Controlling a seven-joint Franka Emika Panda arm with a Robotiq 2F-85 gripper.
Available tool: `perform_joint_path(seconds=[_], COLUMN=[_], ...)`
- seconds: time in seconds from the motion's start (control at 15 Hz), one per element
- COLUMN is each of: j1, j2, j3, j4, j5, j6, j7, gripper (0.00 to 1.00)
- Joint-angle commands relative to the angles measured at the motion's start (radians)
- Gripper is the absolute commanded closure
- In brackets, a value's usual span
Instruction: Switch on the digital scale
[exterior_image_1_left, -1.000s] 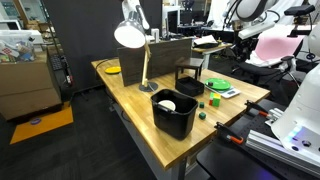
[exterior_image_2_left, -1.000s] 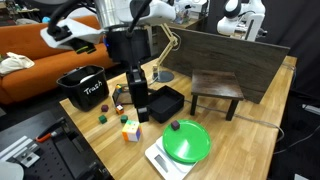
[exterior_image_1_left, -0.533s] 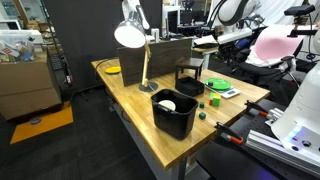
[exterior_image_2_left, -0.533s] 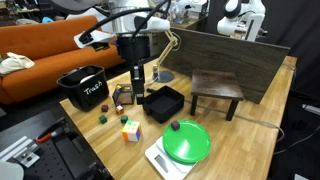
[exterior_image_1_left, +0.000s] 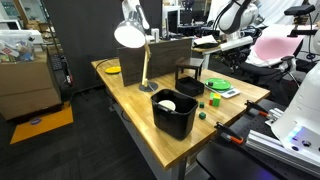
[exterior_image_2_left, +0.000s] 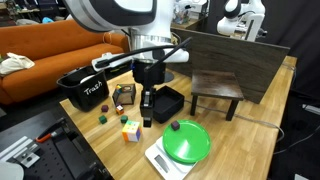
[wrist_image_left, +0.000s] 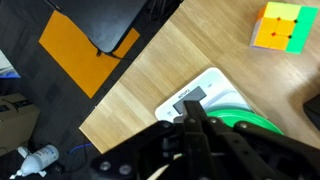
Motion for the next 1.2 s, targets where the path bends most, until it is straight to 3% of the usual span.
perform_joint_path(seconds=[0.0, 0.4, 0.47, 1.13], j1=[0.007, -0.001, 0.017, 0.017], j2=[0.063, 0.145, 0.129, 0.166], j3=[-0.043, -0.098, -0.109, -0.122], j4=[0.047, 0.085, 0.062, 0.089], j5=[0.022, 0.114, 0.072, 0.078], j6=[-0.022, -0.033, -0.004, -0.005], j7=[-0.003, -0.046, -0.016, -0.009], gripper=[1.00, 1.00, 0.99, 1.00])
